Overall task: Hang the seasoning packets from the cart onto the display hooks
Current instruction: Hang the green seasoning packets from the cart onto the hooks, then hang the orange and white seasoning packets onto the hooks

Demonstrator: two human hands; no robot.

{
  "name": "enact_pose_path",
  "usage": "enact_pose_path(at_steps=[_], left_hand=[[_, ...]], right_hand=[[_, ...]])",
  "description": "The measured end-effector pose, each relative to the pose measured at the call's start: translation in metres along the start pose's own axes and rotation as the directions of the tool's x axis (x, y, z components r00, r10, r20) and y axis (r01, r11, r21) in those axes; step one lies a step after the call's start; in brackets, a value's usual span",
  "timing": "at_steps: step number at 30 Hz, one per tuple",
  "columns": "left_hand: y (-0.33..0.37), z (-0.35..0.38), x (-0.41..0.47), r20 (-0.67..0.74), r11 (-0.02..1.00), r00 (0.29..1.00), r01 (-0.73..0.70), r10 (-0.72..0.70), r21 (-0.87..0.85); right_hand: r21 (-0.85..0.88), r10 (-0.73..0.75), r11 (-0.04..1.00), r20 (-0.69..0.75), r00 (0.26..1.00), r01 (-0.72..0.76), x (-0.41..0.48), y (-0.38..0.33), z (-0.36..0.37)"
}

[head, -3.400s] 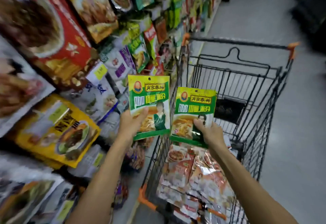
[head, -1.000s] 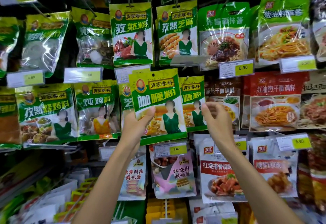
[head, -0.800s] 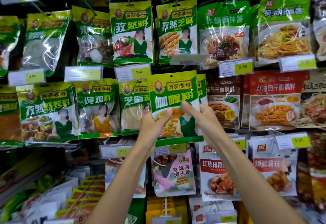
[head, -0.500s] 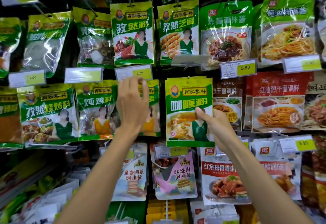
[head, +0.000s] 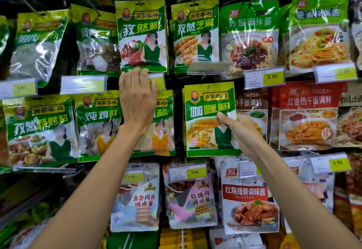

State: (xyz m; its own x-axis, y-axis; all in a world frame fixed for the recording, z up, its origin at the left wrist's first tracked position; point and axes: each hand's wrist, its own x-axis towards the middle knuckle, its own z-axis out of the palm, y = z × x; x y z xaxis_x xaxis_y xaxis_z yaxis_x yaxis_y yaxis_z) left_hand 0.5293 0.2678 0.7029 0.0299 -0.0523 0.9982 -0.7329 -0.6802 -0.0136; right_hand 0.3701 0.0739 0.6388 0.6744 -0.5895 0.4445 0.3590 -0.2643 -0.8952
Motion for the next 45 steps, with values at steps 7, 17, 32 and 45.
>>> enact_pose_path(at_steps=[7,17,32,45], left_hand=[[-0.004,0.001,-0.004,-0.054,0.999,0.997,-0.046,0.046,0.009],[-0.005,-0.002,-0.005,-0.063,0.997,0.995,-0.078,0.077,-0.011],[0.086,-0.036,-0.116,-0.038,0.909,0.998,-0.061,0.049,-0.413],[0.348,-0.14,-0.437,0.815,0.555,0.25,0.627,0.523,-0.547]], right_hand=[[-0.001,0.043,0.999,-0.026,0.999,-0.043,0.004,0.0,0.004],[-0.201,-0.071,0.979,-0.151,0.986,0.04,0.005,0.004,0.013],[-0.552,-0.345,0.83,-0.391,0.853,0.083,-0.126,0.058,-0.073],[-0.214,0.217,0.675,-0.857,0.467,-0.706,-0.492,0.194,-0.207]])
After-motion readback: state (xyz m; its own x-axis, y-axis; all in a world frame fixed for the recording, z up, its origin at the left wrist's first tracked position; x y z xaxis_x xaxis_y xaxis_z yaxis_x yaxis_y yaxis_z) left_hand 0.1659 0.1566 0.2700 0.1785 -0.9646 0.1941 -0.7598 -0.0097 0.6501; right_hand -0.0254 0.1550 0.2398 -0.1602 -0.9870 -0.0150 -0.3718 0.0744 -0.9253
